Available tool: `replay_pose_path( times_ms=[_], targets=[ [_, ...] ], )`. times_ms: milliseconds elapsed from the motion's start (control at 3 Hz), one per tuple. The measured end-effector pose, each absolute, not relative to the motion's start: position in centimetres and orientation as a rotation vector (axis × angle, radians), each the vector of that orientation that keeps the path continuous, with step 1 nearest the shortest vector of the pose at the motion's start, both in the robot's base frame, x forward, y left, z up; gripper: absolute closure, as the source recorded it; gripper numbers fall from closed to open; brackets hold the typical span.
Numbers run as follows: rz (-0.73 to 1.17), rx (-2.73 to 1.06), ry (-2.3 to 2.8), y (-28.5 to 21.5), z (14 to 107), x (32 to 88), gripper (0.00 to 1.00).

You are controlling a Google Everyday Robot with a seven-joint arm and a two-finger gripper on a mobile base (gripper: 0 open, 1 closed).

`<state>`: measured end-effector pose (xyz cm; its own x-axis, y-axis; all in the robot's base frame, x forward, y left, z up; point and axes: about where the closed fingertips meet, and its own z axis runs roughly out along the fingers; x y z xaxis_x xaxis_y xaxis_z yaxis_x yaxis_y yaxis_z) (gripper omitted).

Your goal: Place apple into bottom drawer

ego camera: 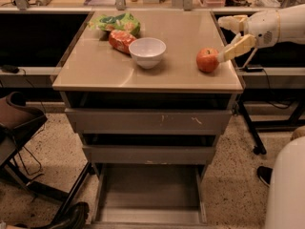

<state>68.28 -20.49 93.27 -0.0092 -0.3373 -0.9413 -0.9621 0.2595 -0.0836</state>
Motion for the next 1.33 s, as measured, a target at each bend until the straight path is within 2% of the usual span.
replay_pose_path(
  times_ms=[333,667,1333],
  targets=[
    [0.806,-1.12,1.49,-22.5,93.7,70.9,0.0],
    [0.676,-1.105,1.567,-24.7,94.7,72.0,0.0],
    [0.308,-1.372,1.89,-25.7,92.2,72.5,0.0]
  ],
)
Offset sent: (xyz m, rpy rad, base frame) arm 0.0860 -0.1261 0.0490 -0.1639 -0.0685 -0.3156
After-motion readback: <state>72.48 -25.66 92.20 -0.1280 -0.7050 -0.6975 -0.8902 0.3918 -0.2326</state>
